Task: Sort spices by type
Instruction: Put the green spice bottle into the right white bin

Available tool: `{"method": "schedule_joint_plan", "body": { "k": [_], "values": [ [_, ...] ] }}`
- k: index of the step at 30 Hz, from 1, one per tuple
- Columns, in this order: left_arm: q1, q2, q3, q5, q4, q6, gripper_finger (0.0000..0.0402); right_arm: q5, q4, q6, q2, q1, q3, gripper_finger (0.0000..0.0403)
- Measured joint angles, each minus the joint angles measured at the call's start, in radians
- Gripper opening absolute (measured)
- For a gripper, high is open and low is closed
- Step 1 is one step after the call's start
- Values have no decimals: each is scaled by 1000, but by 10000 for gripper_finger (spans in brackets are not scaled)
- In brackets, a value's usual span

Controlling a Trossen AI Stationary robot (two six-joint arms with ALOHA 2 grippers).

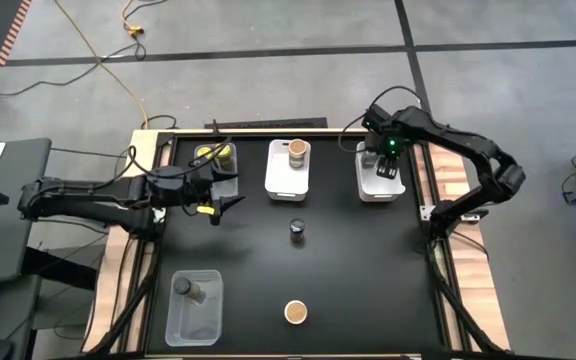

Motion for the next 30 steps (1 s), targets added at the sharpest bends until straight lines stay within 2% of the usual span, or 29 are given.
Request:
{"method": "schedule_joint_plan", "body": {
  "k": [14,24,30],
  "values": [
    [20,-10,0,0,2,-19,320,1,121,-117,1,-66,-87,225],
    [20,-11,0,0,19,-30,320,0,176,-223,1,-112,-92,225],
    [20,-11,0,0,25,-32,320,-3,153,-249,67,-117,-92,225]
  ]
}}
